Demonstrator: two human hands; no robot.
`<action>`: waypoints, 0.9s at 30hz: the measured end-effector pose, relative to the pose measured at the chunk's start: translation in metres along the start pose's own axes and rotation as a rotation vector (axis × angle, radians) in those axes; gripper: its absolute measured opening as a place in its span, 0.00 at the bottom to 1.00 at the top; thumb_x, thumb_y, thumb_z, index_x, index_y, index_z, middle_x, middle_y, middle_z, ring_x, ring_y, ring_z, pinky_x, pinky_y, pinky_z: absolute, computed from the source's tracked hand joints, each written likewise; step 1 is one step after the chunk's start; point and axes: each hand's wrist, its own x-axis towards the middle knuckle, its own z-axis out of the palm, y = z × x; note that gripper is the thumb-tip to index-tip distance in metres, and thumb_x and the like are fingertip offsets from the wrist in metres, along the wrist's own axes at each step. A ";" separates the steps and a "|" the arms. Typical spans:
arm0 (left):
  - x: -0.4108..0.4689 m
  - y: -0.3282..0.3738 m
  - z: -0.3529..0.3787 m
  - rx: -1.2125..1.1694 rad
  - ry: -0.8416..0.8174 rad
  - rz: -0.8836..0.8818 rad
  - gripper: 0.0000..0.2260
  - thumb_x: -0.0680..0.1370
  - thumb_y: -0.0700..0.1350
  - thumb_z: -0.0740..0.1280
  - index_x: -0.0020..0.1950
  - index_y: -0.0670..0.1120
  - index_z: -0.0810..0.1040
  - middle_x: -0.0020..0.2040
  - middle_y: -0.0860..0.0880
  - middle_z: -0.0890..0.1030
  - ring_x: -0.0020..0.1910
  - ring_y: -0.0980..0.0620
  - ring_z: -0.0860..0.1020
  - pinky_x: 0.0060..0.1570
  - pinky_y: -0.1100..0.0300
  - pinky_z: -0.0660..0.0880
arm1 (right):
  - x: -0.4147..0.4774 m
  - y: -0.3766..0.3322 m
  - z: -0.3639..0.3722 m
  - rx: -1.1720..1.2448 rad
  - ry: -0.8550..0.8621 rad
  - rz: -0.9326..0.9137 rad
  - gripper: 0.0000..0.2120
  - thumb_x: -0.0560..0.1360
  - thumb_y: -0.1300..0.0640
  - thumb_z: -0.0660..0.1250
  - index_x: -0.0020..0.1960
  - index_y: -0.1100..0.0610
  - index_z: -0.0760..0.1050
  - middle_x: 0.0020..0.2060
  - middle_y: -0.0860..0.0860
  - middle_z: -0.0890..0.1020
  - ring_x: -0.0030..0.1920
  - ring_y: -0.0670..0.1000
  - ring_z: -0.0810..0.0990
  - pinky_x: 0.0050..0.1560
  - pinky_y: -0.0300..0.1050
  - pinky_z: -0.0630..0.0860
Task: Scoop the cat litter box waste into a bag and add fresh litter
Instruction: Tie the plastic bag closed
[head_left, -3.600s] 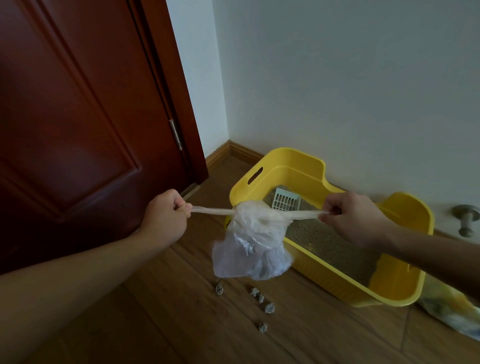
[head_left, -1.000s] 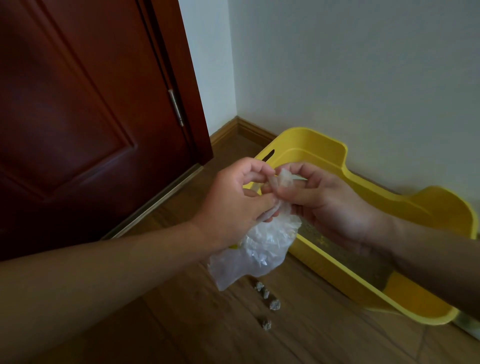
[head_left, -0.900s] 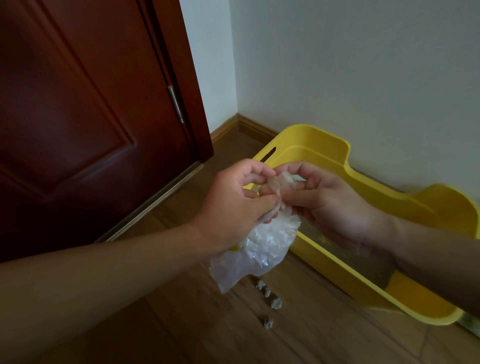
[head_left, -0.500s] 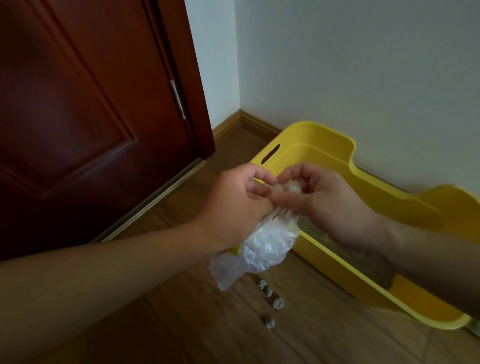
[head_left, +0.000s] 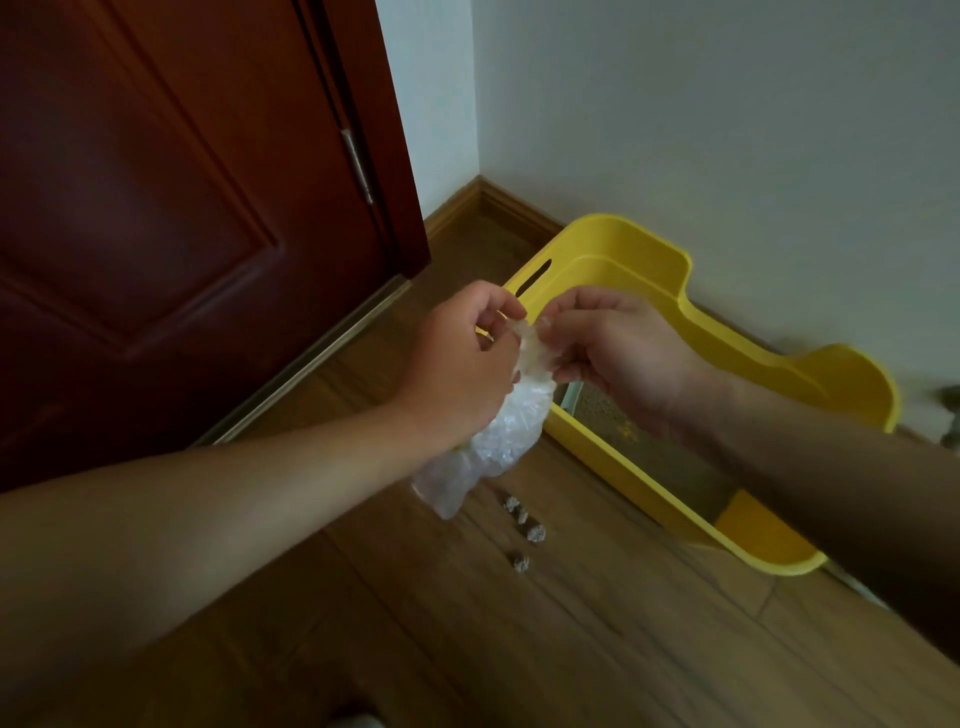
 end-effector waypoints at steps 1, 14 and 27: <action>-0.005 0.009 -0.003 -0.001 0.004 -0.017 0.07 0.79 0.35 0.63 0.51 0.46 0.77 0.41 0.44 0.80 0.31 0.49 0.81 0.33 0.47 0.80 | -0.007 -0.007 0.000 -0.003 -0.012 -0.002 0.05 0.73 0.67 0.66 0.42 0.58 0.78 0.39 0.60 0.82 0.40 0.54 0.80 0.43 0.49 0.77; -0.062 0.206 -0.078 -0.296 -0.086 -0.198 0.18 0.75 0.37 0.72 0.64 0.48 0.78 0.50 0.50 0.84 0.36 0.48 0.82 0.35 0.53 0.80 | -0.132 -0.174 -0.010 0.186 0.006 0.048 0.20 0.70 0.75 0.61 0.50 0.55 0.81 0.39 0.56 0.84 0.38 0.56 0.76 0.38 0.47 0.74; -0.101 0.456 -0.136 -0.131 -0.150 0.023 0.22 0.80 0.42 0.68 0.63 0.69 0.71 0.60 0.64 0.79 0.53 0.57 0.82 0.49 0.56 0.82 | -0.273 -0.410 -0.041 -0.004 0.193 0.059 0.11 0.72 0.60 0.74 0.53 0.52 0.79 0.36 0.53 0.86 0.36 0.53 0.86 0.37 0.45 0.81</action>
